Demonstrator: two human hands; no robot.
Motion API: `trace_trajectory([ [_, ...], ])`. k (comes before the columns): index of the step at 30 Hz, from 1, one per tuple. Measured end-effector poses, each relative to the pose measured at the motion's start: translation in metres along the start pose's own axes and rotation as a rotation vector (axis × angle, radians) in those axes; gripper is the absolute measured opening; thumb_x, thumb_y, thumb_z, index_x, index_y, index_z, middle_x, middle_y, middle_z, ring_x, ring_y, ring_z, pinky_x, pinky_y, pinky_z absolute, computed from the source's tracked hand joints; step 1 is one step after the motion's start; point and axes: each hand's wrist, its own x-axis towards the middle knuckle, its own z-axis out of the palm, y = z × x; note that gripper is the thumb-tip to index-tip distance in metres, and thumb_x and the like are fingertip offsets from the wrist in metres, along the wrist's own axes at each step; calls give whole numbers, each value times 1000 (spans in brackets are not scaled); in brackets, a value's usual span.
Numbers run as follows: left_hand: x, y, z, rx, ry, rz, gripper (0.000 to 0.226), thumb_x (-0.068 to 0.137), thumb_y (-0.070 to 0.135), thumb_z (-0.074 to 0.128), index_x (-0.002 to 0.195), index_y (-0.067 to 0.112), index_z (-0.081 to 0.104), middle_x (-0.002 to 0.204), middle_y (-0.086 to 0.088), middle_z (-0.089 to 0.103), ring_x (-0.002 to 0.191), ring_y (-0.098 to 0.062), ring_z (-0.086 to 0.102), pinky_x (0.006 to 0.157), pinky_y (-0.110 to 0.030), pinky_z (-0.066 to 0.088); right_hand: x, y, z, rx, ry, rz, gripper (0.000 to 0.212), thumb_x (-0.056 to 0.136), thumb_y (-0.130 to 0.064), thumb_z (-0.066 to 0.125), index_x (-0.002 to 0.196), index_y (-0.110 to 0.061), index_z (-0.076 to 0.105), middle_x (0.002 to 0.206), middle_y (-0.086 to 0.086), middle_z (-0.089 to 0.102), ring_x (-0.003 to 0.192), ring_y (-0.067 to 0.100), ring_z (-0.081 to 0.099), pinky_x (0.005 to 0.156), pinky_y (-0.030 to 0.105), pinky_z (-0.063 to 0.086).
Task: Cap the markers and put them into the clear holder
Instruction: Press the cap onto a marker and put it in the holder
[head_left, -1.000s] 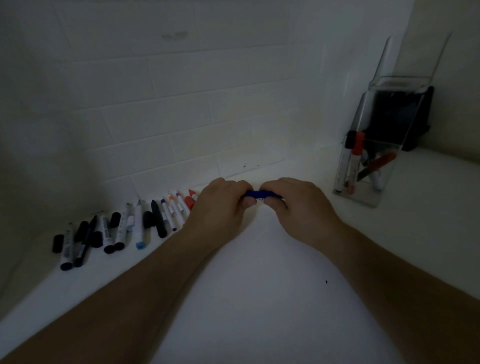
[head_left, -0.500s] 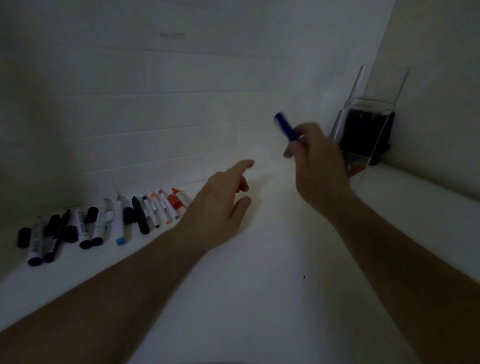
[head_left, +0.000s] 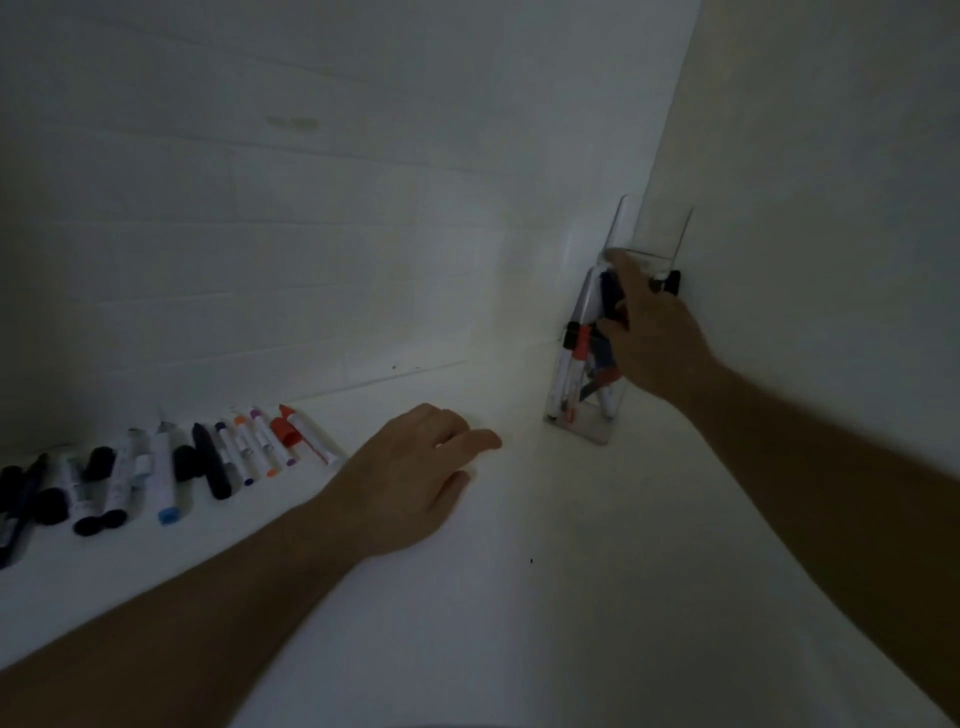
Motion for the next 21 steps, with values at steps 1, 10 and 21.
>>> trace_trajectory([
  [1,0,1,0,-3,2,-3,42,95,22,53,137,24,53,115,-1,60,102,-20,53,86,-40,46,0,2,4,-66,9,0,64,98,-24,58,150,-38,23,101,17,64,78,33,62,73,45,58],
  [10,1,3,-4,-9,6,0,39,94,20,54,132,23,56,110,1,60,97,-19,53,82,-37,46,-8,5,4,-302,23,4,37,104,-23,44,140,-26,37,92,15,52,68,23,45,73,44,49],
  [21,0,2,-2,-7,1,-3,37,94,20,56,130,21,59,110,1,61,98,-19,54,84,-36,46,-4,16,2,-375,6,69,16,105,-29,43,117,-20,46,81,7,63,62,23,55,62,32,44],
])
